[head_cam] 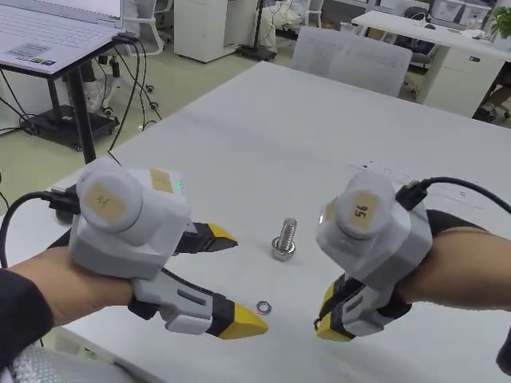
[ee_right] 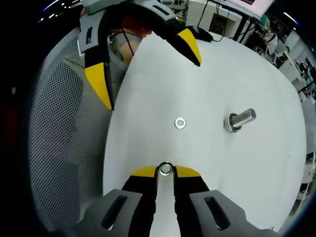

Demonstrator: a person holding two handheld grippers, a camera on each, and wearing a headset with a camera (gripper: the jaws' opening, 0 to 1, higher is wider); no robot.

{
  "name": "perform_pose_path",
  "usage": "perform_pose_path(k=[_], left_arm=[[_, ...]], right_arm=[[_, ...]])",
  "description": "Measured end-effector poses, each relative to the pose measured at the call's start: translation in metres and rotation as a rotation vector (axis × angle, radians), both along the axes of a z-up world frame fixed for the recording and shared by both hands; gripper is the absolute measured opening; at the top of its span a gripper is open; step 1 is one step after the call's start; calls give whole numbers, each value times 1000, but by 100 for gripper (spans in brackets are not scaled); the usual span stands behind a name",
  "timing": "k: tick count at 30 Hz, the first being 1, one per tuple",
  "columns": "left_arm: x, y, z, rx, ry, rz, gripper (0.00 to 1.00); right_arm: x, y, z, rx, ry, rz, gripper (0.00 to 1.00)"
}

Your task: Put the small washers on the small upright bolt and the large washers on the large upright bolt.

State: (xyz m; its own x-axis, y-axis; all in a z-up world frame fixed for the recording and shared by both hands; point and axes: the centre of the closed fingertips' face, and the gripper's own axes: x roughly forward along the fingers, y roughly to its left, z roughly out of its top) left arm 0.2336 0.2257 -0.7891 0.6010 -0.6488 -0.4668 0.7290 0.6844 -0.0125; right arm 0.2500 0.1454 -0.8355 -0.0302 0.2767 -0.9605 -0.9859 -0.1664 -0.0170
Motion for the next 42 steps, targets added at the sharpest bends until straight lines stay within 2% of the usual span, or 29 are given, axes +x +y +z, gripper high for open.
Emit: perform_pose_path(k=[11,29,35,42], left_arm=[[0,0,-1,3,5,-3,67],[0,0,-4,9,13,-3,67],[0,0,-4,7,15,0,67],[0,0,-6,10,20,1,67]], right_arm=[[17,-13,25,30,-31,-53,13],[60,-47,62,38,-113,-136,13],[74,-56,65,30,-130,-159,13],[84,-60,61,21,-135,-167,13]])
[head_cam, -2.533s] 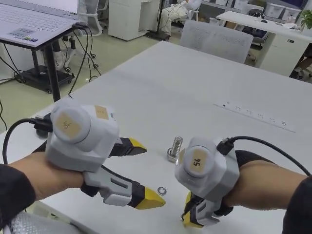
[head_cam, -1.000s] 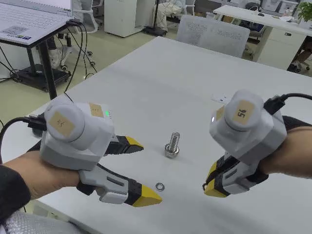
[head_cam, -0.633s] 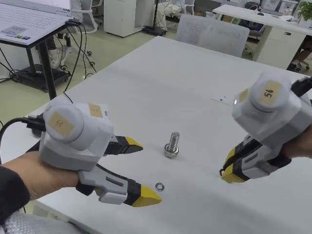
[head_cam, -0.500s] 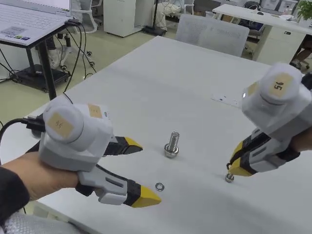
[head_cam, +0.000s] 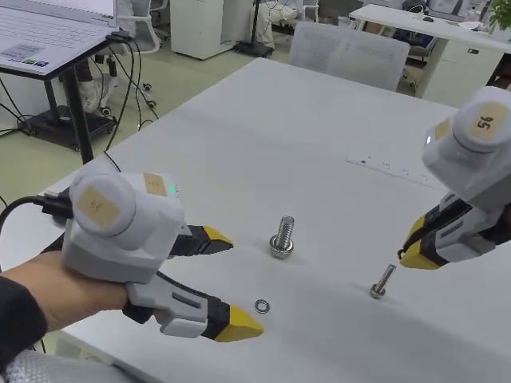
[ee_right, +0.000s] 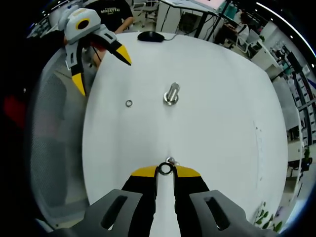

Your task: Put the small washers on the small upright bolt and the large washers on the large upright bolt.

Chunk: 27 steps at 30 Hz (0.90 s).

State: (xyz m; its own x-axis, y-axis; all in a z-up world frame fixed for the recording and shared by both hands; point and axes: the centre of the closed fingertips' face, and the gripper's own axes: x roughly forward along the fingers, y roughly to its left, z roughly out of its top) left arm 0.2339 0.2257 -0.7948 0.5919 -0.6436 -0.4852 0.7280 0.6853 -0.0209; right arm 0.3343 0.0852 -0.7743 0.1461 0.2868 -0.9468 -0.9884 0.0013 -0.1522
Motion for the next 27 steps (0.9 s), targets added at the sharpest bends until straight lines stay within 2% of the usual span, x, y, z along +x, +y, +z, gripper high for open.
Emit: perform_pose_path(k=[11,27], left_arm=[[2,1,-1,1,3,5,67],[4,0,-3,1,9,3,67]], right_arm=[[21,-2,-18,-27,3,2,13],[29,-3,-40,-52,37,6,13]])
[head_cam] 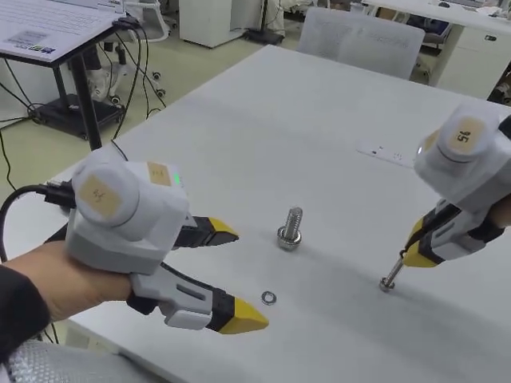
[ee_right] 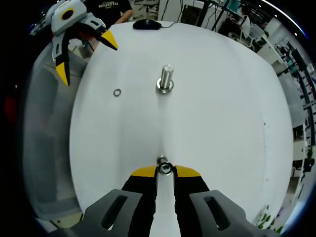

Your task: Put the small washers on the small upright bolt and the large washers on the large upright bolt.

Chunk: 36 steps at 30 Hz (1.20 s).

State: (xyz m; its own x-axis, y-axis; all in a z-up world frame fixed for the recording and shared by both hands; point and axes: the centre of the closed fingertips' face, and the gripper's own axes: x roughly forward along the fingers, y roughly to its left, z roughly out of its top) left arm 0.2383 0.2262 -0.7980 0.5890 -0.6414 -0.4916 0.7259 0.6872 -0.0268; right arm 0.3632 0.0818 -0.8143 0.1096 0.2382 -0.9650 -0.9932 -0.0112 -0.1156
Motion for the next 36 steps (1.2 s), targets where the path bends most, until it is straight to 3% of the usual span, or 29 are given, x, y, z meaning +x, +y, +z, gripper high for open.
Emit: perform_pose_path(k=[21,36], left_arm=[[-3,0,-1,2,4,1,67],[-4,1,-2,6,8,1,67]], right_arm=[[-7,1,-10,-7,24,1,13],[-9,-1,-33,-24,50,0,13]])
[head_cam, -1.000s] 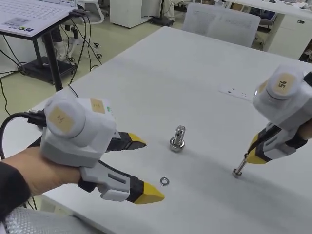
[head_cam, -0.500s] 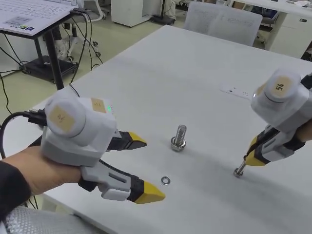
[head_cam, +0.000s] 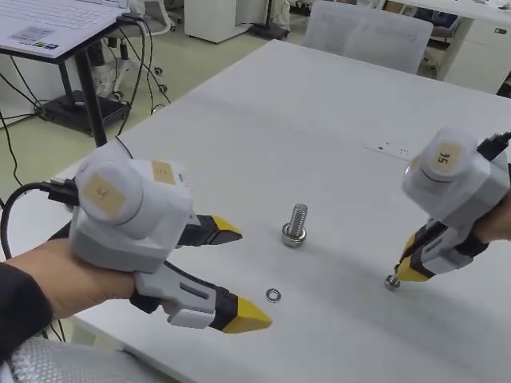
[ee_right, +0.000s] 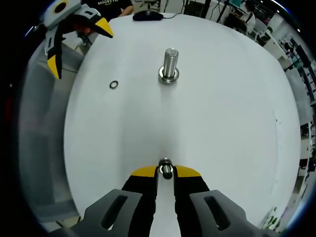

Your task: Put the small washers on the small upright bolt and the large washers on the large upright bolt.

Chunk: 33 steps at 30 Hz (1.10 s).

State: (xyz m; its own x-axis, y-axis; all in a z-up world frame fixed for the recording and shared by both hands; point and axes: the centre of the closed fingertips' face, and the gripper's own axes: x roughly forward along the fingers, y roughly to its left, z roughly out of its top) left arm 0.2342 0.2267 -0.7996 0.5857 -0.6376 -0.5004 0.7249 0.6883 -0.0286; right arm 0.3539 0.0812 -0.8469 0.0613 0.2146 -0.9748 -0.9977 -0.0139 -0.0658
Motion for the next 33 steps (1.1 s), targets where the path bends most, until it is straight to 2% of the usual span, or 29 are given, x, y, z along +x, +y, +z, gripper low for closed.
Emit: perform_pose_path(k=[15,33], left_arm=[[-2,1,-2,8,8,-3,66],[-1,2,-2,10,9,0,66]], right_arm=[[0,-1,-17,-6,16,-9,13],[1,1,-20,-7,11,-4,14]])
